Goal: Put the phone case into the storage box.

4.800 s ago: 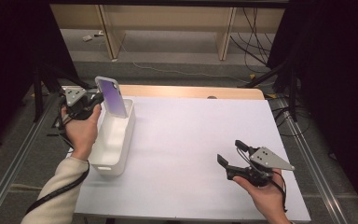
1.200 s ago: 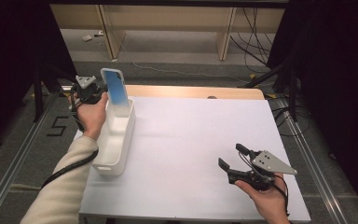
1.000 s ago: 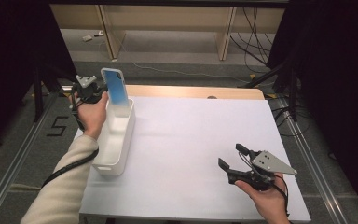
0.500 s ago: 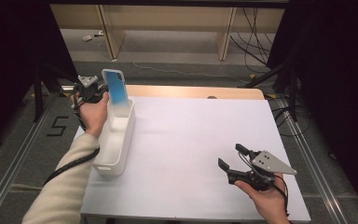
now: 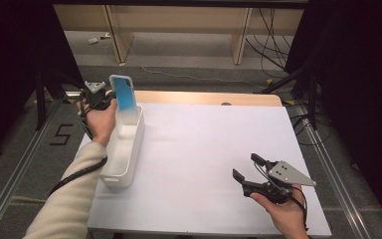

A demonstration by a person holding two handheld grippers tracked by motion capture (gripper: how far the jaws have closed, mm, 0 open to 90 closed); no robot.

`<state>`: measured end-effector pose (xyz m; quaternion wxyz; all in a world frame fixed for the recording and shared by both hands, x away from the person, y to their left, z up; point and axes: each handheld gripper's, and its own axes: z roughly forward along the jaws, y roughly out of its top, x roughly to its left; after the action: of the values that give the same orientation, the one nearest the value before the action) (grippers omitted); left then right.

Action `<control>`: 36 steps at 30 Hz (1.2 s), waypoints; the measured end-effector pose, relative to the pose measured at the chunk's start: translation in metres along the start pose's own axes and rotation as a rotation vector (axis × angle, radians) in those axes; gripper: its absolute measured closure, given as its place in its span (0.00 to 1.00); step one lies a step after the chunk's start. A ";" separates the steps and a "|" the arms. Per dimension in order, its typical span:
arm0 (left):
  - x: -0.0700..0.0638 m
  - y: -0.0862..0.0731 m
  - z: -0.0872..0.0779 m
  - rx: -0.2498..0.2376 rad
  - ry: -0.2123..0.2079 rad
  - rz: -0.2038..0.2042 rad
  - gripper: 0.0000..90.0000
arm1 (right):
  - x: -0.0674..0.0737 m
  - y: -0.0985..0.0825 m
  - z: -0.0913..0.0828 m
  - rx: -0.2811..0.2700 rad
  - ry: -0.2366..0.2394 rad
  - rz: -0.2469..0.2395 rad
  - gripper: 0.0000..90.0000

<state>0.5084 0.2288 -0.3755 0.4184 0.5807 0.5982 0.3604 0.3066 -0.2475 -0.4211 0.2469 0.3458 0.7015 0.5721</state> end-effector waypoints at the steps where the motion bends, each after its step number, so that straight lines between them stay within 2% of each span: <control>1: 0.000 0.000 0.001 -0.001 -0.002 0.001 0.98 | 0.000 0.000 0.000 0.000 -0.001 0.001 0.22; 15: 0.000 -0.003 0.006 0.018 0.006 -0.001 0.98 | 0.000 0.000 0.000 0.000 -0.001 0.001 0.22; 16: 0.000 -0.003 0.007 0.019 0.007 -0.001 0.98 | 0.000 0.000 -0.001 0.010 -0.014 -0.008 0.22; 26: -0.001 -0.005 0.010 0.031 0.006 0.002 0.98 | 0.000 0.000 0.000 0.010 -0.001 -0.001 0.22; 36: -0.001 -0.006 0.014 0.041 0.013 -0.002 0.98 | 0.000 0.000 -0.001 0.012 -0.008 -0.007 0.22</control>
<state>0.5185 0.2268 -0.3862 0.4031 0.5861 0.6086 0.3515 0.3061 -0.2485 -0.4207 0.2499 0.3472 0.7049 0.5657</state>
